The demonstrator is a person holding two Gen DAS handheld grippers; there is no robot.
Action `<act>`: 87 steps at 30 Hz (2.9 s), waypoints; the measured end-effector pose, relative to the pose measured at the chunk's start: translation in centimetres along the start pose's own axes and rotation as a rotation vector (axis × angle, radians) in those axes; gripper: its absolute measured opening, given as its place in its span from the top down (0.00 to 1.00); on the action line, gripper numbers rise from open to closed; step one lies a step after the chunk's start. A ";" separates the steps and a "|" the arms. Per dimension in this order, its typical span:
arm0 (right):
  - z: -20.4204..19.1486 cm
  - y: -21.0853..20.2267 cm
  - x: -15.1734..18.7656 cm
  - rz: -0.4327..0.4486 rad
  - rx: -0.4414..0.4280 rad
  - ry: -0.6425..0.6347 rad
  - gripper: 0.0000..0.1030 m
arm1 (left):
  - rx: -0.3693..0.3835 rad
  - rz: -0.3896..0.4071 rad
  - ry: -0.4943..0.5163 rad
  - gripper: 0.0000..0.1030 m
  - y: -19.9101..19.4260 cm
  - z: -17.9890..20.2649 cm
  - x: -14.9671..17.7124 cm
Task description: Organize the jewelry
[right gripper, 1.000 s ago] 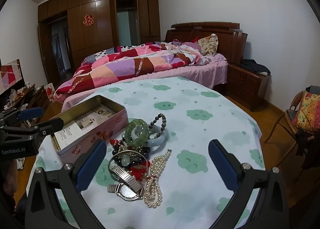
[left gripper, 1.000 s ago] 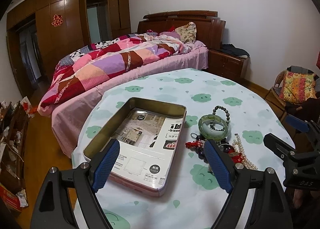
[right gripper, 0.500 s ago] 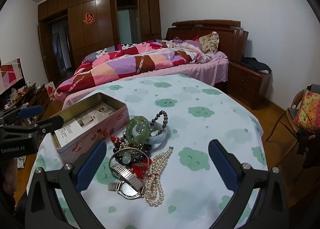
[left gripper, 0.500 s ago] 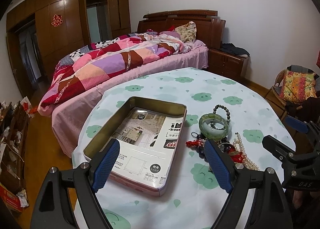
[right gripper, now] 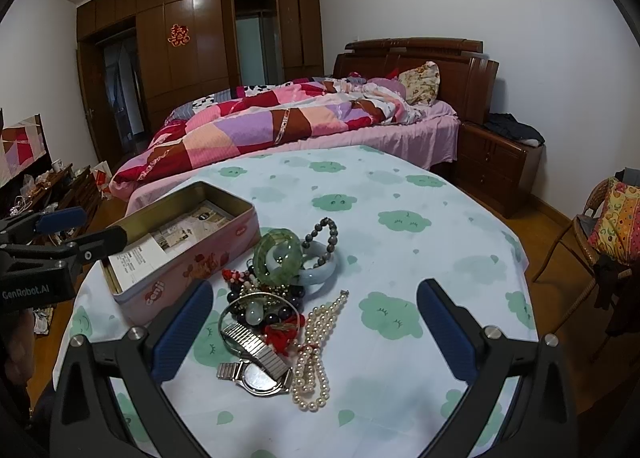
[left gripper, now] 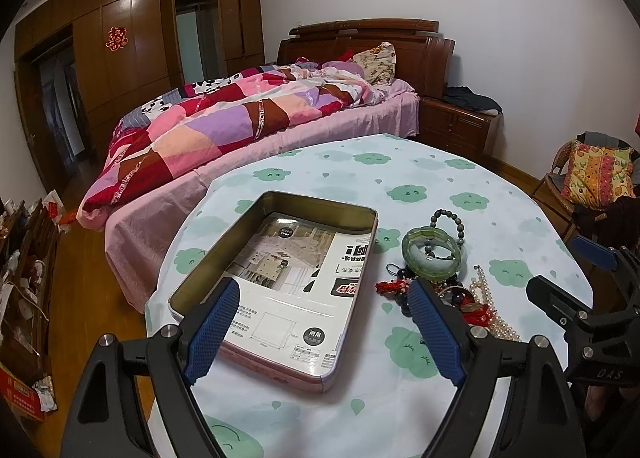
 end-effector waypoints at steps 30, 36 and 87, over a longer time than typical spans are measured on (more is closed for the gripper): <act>-0.1 0.9 0.8 -0.013 -0.001 0.001 0.00 | 0.002 -0.006 -0.005 0.16 0.2 -0.6 0.2; 0.0 1.1 1.7 -0.022 0.000 0.006 0.00 | 0.003 -0.012 -0.006 0.16 0.3 -0.7 0.6; 1.2 1.6 2.7 -0.145 -0.038 -0.050 0.92 | 0.291 0.008 0.123 0.95 0.2 6.0 -0.7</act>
Point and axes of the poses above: each gripper's, at about its wrist camera, not at the fingertips, and y roughly the way its jaws point, z to its right, x to its underside, the point moved 7 cm from there along y, roughly the way its jaws point, and after that the axes turned 8 degrees about -x, right-handed, at the moved point
